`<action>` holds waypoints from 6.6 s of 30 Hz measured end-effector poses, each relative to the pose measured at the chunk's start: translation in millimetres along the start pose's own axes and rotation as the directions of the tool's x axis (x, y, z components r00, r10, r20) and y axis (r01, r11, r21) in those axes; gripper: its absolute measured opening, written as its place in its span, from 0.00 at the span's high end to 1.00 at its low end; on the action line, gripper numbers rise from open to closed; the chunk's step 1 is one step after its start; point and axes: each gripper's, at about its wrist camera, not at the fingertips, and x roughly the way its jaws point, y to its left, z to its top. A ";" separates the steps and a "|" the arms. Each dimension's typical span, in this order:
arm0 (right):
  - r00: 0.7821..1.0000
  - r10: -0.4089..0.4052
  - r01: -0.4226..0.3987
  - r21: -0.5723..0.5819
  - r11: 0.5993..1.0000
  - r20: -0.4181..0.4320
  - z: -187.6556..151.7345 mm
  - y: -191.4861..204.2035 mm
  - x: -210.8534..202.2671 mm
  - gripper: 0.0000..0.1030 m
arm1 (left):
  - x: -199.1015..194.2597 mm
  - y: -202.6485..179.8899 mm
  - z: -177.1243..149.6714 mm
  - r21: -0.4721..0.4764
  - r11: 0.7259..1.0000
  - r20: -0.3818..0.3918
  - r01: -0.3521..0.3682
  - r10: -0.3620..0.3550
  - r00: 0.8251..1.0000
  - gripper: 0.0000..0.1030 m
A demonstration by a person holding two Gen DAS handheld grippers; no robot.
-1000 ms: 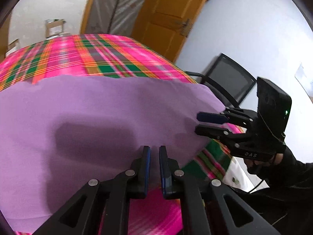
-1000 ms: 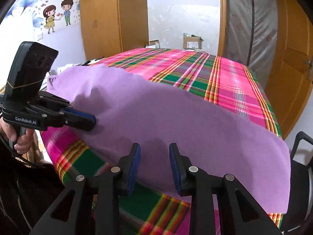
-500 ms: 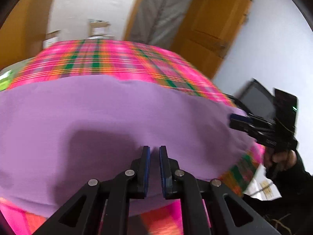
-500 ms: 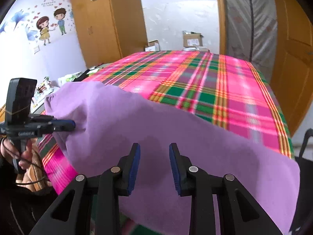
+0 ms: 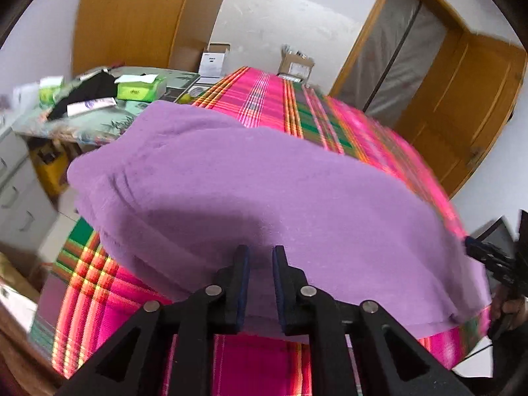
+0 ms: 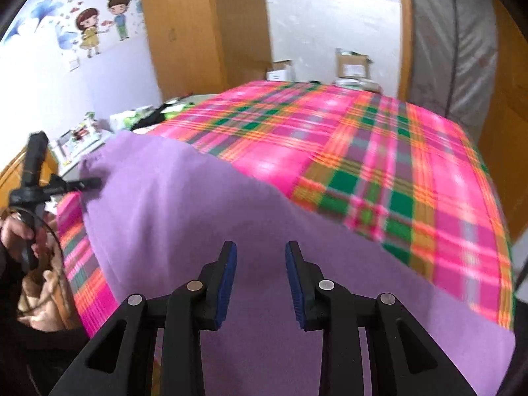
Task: Fold clothes
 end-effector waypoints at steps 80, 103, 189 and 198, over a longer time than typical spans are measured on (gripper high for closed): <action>0.995 0.081 -0.075 0.106 0.992 -0.053 49.5 -36.7 72.1 0.75 | -2.8 55.6 66.2 -0.043 0.993 0.066 -0.106 0.109 0.992 0.87; 0.998 -0.038 0.046 0.216 0.975 -0.042 -10.7 -91.6 7.5 0.72 | -15.7 1.1 34.9 0.063 0.998 0.047 -0.008 0.005 0.999 0.87; 0.955 0.263 -0.289 -0.221 0.931 -0.138 -45.1 73.2 13.8 0.84 | -34.9 -25.2 9.0 0.033 0.999 0.063 0.028 -0.030 0.998 0.95; 0.982 0.191 -0.191 -0.096 0.977 -0.004 -38.7 36.6 -8.3 0.82 | 4.8 -138.3 -26.4 0.274 0.918 -0.120 0.285 -0.261 0.958 0.95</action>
